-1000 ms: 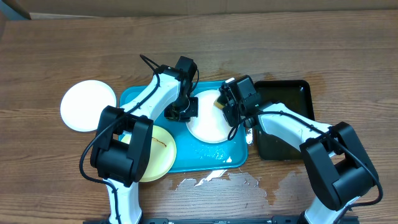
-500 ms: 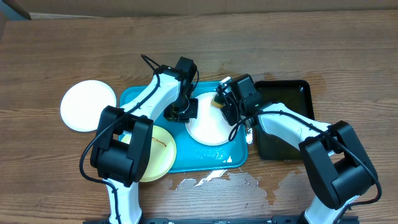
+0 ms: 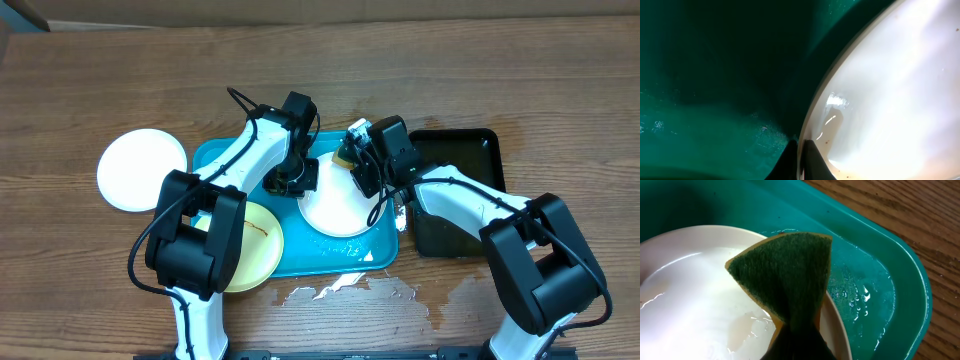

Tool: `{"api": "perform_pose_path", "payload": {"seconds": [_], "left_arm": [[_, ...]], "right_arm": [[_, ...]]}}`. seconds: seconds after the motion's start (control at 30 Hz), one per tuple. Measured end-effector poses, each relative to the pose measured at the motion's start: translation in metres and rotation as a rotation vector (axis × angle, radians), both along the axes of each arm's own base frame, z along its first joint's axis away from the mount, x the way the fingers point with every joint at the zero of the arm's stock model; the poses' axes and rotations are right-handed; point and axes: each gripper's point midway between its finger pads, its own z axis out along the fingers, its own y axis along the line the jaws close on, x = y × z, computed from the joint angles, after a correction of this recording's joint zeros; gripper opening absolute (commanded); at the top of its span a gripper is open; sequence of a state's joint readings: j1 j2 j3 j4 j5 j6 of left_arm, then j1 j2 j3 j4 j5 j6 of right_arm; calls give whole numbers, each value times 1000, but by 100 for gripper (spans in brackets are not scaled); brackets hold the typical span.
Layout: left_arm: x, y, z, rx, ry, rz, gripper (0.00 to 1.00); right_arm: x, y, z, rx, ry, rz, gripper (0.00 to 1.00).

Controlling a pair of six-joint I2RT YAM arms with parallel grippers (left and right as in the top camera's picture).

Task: Clean dirty plates on tray and stack at the side
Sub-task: 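Scrub the white plate with the sponge while the left gripper holds it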

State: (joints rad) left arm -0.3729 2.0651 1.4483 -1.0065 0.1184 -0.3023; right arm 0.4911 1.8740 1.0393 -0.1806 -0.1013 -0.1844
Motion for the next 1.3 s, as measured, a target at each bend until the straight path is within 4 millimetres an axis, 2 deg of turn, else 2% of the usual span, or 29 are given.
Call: {"api": "perform_pose_path", "payload": {"seconds": [0.23,0.37,0.43,0.63,0.7,0.83,1.07,1.3], "left_arm": [[-2,1,0,3,7,-2,4],[-2,1,0,3,9,-3,4],[-2,1,0,3,9,-3,4],[-2,1,0,3,9,-3,4],[-2,1,0,3,9,-3,4],[-2,1,0,3,9,-3,4],[-2,1,0,3,9,-3,4],[-2,1,0,3,9,-3,4]], "right_arm": [[-6,9,3,41,34,37,4],[-11,12,11,47,72,51,4],[-13,13,20,51,81,56,4],[-5,22,66,118,-3,77,4],[-4,24,69,128,-8,83,4],[-5,27,60,136,14,95,4],[-1,31,20,113,56,107,4],[2,32,1,101,68,114,4]]}}
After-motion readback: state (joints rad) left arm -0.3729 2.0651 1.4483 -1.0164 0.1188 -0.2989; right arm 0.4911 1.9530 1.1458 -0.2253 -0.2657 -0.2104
